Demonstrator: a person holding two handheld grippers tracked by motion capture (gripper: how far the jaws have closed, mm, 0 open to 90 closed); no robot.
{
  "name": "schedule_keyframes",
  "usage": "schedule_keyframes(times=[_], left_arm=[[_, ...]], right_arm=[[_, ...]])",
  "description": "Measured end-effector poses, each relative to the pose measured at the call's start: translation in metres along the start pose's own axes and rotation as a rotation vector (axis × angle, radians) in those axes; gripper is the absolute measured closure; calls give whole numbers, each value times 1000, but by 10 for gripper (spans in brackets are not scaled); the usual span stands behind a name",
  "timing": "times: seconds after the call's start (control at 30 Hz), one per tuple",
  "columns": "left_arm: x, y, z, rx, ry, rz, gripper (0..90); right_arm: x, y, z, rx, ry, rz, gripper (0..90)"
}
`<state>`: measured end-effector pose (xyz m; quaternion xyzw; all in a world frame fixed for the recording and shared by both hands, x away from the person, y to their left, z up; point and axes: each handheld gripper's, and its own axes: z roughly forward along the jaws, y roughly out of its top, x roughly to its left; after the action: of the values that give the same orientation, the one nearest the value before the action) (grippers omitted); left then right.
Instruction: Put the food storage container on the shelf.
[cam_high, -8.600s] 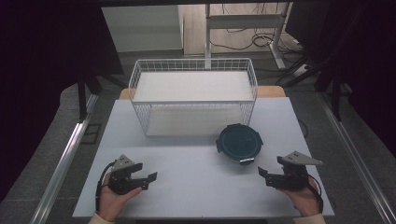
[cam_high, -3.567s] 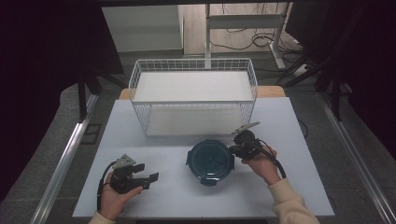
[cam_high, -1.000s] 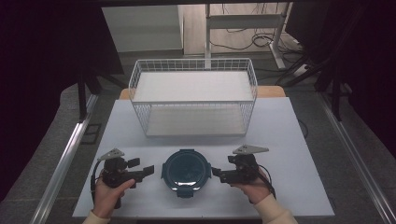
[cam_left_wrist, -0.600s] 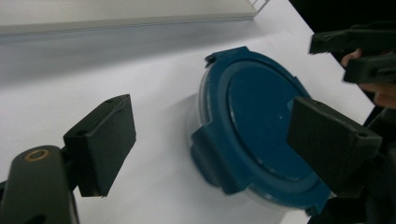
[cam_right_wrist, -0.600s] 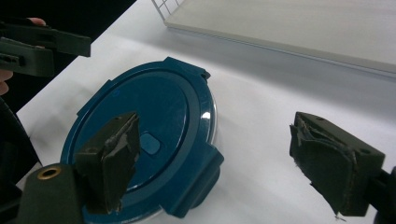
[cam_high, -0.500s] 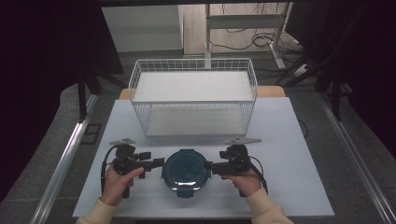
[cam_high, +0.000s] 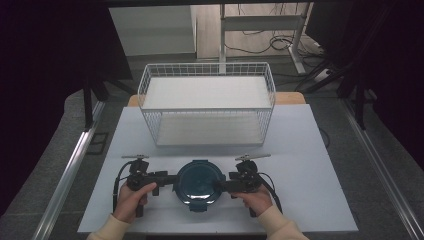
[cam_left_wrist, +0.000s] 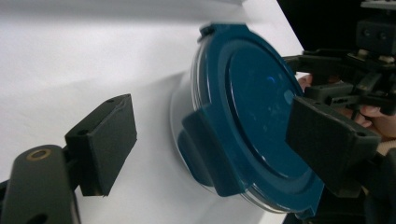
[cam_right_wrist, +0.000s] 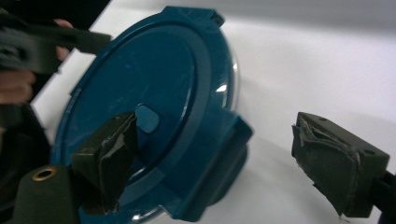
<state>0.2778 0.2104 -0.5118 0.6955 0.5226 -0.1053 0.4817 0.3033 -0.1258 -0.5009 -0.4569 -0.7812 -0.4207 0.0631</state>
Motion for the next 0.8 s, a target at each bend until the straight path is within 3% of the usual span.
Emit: schedule_keyframes(times=[0.1,0.17,0.23,0.33,0.5,0.57,0.73,0.8], left_arm=[[-1,-2,5,11,0,5,166],[-2,-3,9,20,-21,2,171],[1,-7,16,42,-71,-33,191],[2,-11,17,59,-76,-38,225],[1,-11,20,59,-115,-54,261],[0,-12,21,61,-105,-59,267],[3,-14,20,30,-111,-153,343],[1,-15,20,28,-104,-156,346]], right_arm=[[1,-3,5,0,29,39,141],[2,-4,6,3,40,47,141],[3,-6,9,8,69,75,140],[2,-8,11,6,93,120,139],[4,-11,15,19,118,154,165],[4,-11,15,18,112,155,167],[3,-11,12,5,111,164,223],[1,-12,10,-3,119,188,255]])
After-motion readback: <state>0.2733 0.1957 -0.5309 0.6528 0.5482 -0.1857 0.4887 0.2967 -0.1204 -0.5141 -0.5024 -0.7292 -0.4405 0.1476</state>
